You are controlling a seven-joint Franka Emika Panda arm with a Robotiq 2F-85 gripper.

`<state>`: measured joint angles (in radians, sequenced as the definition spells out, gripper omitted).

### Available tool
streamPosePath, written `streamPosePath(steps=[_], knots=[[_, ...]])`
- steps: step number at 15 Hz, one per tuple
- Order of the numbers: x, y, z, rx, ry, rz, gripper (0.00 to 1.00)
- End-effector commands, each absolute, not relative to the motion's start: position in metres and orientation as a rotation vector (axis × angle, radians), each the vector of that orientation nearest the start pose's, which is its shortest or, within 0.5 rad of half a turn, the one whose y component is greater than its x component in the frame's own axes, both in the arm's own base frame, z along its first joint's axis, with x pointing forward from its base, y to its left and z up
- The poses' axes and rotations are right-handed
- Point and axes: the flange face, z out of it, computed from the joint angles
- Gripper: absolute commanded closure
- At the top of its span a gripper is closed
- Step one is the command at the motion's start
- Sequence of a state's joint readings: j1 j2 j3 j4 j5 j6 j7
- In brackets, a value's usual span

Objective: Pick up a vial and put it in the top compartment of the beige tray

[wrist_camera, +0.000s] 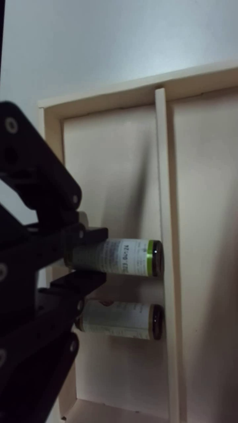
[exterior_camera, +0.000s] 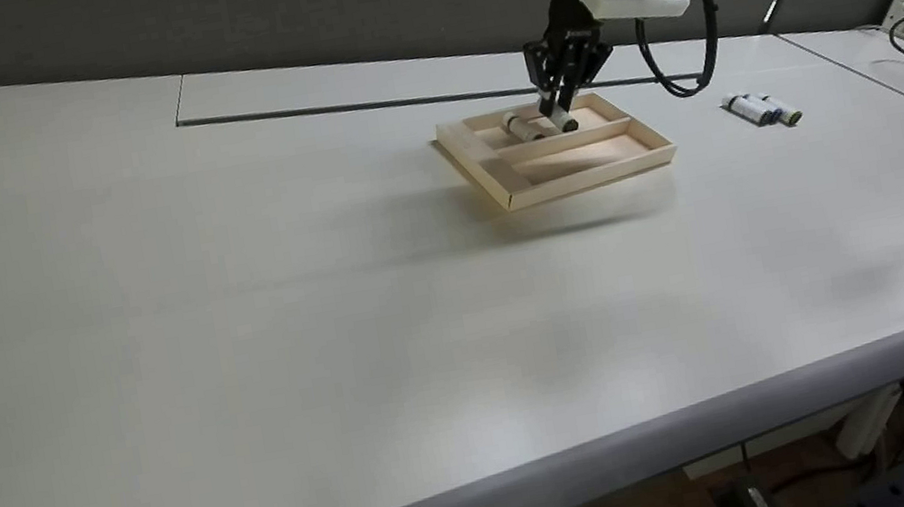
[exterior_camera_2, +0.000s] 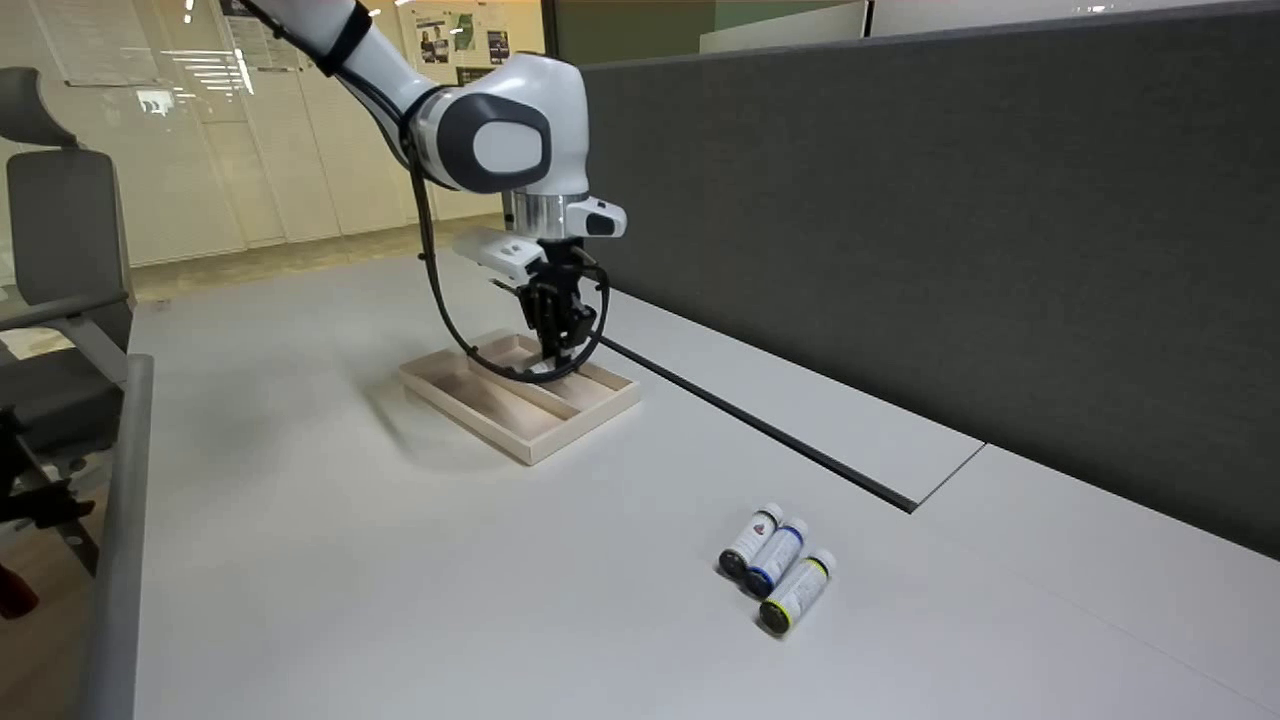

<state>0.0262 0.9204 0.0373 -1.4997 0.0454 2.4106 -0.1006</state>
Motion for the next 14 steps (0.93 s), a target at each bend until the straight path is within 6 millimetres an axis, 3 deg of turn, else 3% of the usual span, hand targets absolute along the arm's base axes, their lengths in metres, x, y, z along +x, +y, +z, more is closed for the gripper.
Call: streamPosePath(steps=[1, 2, 3, 5, 9, 11, 12, 14], knots=[[0.687, 0.041, 0.116, -3.091, -0.145, 0.048, 0.93], [0.685, 0.04, 0.112, -3.09, -0.143, 0.064, 0.93], [0.685, 0.038, 0.11, -3.091, -0.136, 0.073, 0.48], [0.685, 0.034, 0.115, -3.088, -0.132, 0.068, 0.43], [0.685, 0.025, 0.138, -3.084, -0.13, 0.03, 0.14], [0.682, 0.018, 0.149, -3.087, -0.122, 0.002, 0.55], [0.681, 0.014, 0.152, -3.088, -0.113, 0.003, 0.55], [0.678, 0.007, 0.152, -3.085, -0.097, 0.033, 0.69]])
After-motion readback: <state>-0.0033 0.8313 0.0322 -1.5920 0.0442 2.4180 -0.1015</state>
